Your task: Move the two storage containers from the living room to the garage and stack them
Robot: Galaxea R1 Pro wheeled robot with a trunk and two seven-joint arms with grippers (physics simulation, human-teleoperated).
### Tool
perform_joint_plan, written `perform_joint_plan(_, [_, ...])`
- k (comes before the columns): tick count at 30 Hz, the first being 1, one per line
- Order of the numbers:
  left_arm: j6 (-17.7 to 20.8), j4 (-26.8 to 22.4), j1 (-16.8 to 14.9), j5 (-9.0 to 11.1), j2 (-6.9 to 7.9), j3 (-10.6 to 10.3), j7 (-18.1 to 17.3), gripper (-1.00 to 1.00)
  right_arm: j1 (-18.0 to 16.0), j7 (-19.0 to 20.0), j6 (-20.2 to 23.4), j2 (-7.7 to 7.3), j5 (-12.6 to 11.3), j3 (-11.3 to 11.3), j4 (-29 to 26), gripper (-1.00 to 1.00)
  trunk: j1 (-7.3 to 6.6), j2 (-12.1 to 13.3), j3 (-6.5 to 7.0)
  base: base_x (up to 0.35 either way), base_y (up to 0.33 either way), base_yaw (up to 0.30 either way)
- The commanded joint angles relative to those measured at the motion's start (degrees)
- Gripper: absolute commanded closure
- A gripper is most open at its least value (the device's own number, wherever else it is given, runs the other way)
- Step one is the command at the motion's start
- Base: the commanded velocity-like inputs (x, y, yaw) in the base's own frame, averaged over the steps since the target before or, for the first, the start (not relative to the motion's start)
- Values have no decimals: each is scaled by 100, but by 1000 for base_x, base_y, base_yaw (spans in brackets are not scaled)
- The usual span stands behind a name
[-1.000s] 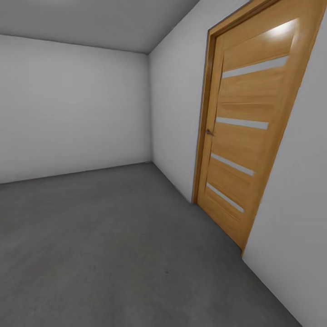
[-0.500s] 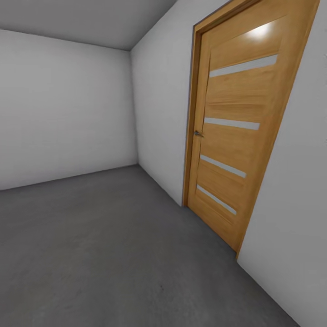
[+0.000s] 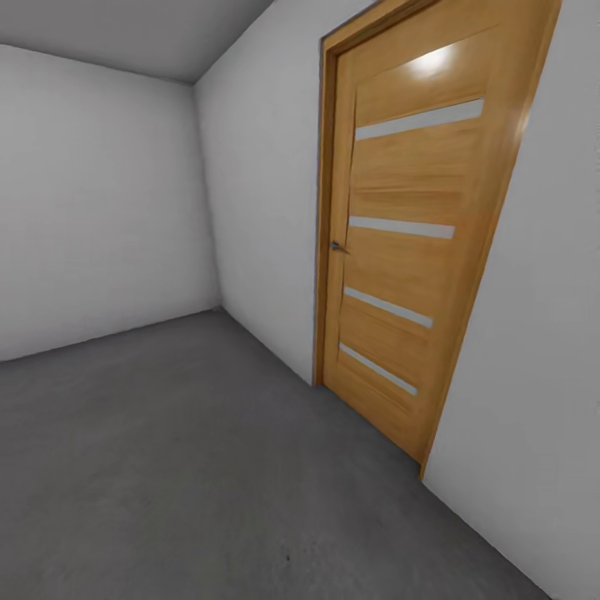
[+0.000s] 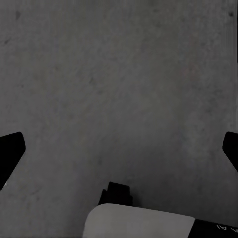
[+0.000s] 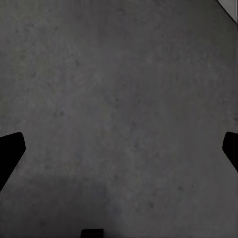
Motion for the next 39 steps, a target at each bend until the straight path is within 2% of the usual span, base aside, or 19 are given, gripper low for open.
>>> perform_joint_plan(1, [39,-20,4,-4,-6,14,4,-100,-3,6,-9,-2,0,0,1,-100,3,-3,-5,278,219,-277])
perform_joint_plan(39, [39,-20,4,-4,2,14,4,-100,-3,4,-9,0,-1,-9,1,-100,3,-3,-5,278,219,-276])
